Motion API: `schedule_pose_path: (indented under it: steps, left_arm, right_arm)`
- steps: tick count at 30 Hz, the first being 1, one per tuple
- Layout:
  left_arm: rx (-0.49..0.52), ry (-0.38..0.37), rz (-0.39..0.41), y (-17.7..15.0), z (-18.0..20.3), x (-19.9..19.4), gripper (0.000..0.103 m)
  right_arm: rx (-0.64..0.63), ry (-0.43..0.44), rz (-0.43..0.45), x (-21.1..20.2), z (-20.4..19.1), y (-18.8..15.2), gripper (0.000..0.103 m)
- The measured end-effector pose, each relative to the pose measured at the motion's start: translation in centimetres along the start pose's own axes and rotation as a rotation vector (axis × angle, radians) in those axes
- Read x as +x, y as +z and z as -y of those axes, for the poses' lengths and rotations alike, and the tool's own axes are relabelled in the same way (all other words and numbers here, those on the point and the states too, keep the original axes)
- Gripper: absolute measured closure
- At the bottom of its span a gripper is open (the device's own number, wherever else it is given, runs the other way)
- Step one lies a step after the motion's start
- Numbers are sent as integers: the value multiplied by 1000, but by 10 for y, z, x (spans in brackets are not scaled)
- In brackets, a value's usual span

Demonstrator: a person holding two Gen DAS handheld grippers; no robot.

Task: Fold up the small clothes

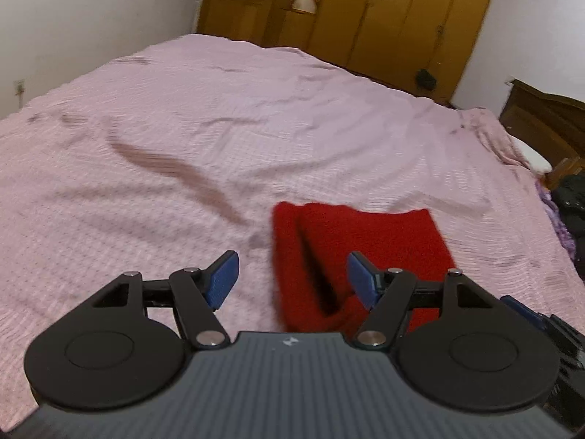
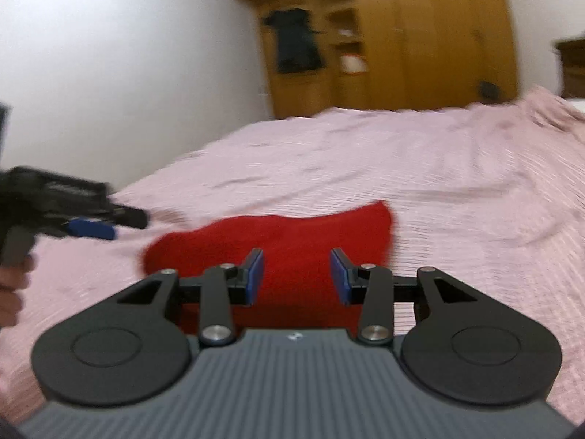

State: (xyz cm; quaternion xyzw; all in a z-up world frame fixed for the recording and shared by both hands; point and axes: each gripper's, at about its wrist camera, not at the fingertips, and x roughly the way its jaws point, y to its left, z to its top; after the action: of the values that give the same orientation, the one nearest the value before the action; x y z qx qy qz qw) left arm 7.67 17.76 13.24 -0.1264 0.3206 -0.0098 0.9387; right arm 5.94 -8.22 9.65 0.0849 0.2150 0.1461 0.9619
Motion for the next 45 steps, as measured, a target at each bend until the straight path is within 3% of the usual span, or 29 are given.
schedule_pose_path:
  steps: [4, 7, 9, 11, 12, 14, 18, 20, 24, 28, 30, 32, 34, 41, 45]
  left_arm:
    - [0, -41, -51, 4, 15, 31, 30]
    - [-9, -50, -88, 2, 18, 55, 30]
    - [-24, -61, -119, -3, 19, 70, 31]
    - [-40, -63, -147, -8, 16, 79, 41]
    - [-48, -61, -158, -12, 13, 80, 48]
    - [-63, -54, -157, -20, 6, 78, 50]
    - [-45, 35, -117, -36, -8, 63, 50]
    - [-50, 61, -114, -41, -17, 58, 49]
    - [-49, 73, -127, -43, -27, 65, 35]
    - [-53, 69, -125, -43, -28, 67, 34]
    - [-51, 54, -118, -44, -26, 65, 34]
    - [-57, 45, -118, -44, -26, 61, 33]
    - [-71, 41, -122, -44, -26, 59, 30]
    - [-119, 8, -150, -43, -31, 63, 28]
    - [-121, 7, -151, -43, -30, 64, 27]
  right_arm:
    - [174, -55, -83, 30, 39, 4, 58]
    - [213, -51, -120, 49, 51, 2, 58]
    - [198, -41, -129, 58, 49, 1, 58]
    - [165, -16, -146, 65, 48, 2, 58]
    - [158, 12, -154, 70, 48, 5, 58]
    - [170, 92, -181, 75, 46, 9, 60]
    - [25, 145, -170, 70, 17, 12, 60]
    - [-32, 132, -167, 72, 2, 8, 60]
    - [-128, 62, -163, 86, -9, -2, 59]
    - [-109, 68, -170, 80, 1, 2, 57]
    - [-69, 69, -175, 75, 7, 5, 53]
    - [15, 80, -189, 71, 16, 8, 40]
    - [135, 124, -204, 65, 32, 7, 19]
    - [391, 240, -305, 64, 73, -7, 19]
    - [468, 275, -359, 74, 84, -13, 11]
